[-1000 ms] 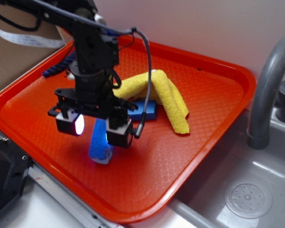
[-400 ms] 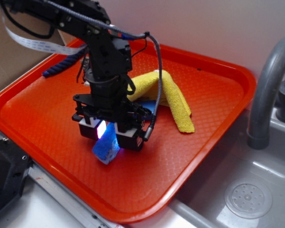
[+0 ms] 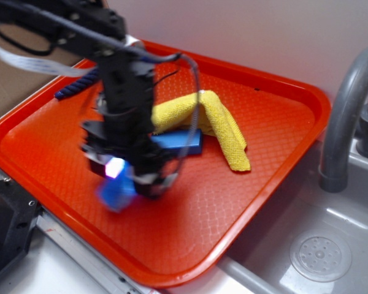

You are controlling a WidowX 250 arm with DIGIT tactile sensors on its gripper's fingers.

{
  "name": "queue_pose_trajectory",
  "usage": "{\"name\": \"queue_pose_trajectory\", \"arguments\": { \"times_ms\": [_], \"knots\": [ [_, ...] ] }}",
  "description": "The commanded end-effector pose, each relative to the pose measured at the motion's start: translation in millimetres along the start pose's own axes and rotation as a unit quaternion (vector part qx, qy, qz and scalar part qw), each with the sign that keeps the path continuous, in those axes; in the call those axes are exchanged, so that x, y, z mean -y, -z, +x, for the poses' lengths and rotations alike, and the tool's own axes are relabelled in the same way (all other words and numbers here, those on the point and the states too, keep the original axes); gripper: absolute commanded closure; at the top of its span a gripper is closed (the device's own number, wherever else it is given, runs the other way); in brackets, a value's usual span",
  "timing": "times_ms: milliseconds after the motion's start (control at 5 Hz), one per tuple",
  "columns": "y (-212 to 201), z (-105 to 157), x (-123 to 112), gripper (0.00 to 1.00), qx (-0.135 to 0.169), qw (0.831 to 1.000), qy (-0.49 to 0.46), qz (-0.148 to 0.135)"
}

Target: Grab the blue sponge.

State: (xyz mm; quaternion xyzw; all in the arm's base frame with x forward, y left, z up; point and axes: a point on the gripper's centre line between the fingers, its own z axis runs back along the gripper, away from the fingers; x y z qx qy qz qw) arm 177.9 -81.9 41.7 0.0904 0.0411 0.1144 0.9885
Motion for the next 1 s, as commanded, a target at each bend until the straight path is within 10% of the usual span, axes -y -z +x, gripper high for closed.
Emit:
{"name": "queue_pose_trajectory", "arguments": {
  "times_ms": [0, 400, 800],
  "knots": [
    [-102, 79, -55, 1.0, 0.034, 0.993, 0.094, -0.068],
    [-166, 97, -119, 1.0, 0.075, 0.991, 0.046, -0.104],
    [-164, 99, -122, 1.0, 0.079, 0.989, 0.048, -0.112]
  ]
}}
